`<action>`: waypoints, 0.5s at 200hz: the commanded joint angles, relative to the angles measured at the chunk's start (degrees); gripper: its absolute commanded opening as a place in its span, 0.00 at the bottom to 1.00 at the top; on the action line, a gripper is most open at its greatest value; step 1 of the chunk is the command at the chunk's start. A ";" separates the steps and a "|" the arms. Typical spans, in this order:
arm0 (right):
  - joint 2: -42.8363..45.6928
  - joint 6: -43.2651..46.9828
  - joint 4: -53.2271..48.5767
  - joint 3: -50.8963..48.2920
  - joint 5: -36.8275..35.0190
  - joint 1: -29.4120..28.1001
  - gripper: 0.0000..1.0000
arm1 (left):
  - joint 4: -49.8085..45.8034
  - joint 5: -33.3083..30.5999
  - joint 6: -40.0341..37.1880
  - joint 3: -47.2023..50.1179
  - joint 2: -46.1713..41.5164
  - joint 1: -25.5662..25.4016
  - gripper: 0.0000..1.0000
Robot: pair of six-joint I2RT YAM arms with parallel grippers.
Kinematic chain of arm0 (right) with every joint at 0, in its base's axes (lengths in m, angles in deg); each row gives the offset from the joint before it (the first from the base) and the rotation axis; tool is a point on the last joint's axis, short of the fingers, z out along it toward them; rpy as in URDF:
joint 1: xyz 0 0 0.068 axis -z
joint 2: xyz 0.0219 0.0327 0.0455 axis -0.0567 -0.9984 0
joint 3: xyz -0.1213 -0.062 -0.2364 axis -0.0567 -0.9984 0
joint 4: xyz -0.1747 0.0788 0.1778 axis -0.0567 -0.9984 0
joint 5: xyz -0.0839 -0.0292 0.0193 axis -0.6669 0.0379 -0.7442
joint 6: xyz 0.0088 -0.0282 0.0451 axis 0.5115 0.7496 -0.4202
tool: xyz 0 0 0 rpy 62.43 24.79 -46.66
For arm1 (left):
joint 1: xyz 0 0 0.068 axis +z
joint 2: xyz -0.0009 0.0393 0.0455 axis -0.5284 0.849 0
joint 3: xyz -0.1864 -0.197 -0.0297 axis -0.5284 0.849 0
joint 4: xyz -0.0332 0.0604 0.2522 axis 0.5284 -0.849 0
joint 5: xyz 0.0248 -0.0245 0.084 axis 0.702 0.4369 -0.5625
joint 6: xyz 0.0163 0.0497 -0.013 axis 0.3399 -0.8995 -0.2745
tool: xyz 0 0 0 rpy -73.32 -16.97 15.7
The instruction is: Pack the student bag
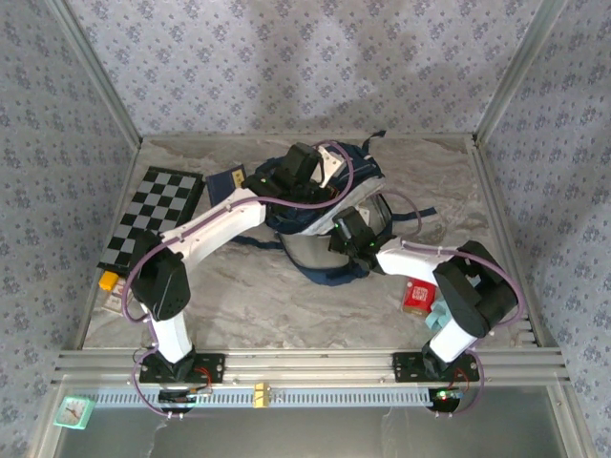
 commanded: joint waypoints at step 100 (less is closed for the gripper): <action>36.53 3.47 -28.26 -10.31 -2.04 -2.77 0.37 | 6.57 3.19 -0.45 2.18 -0.12 -0.16 0.09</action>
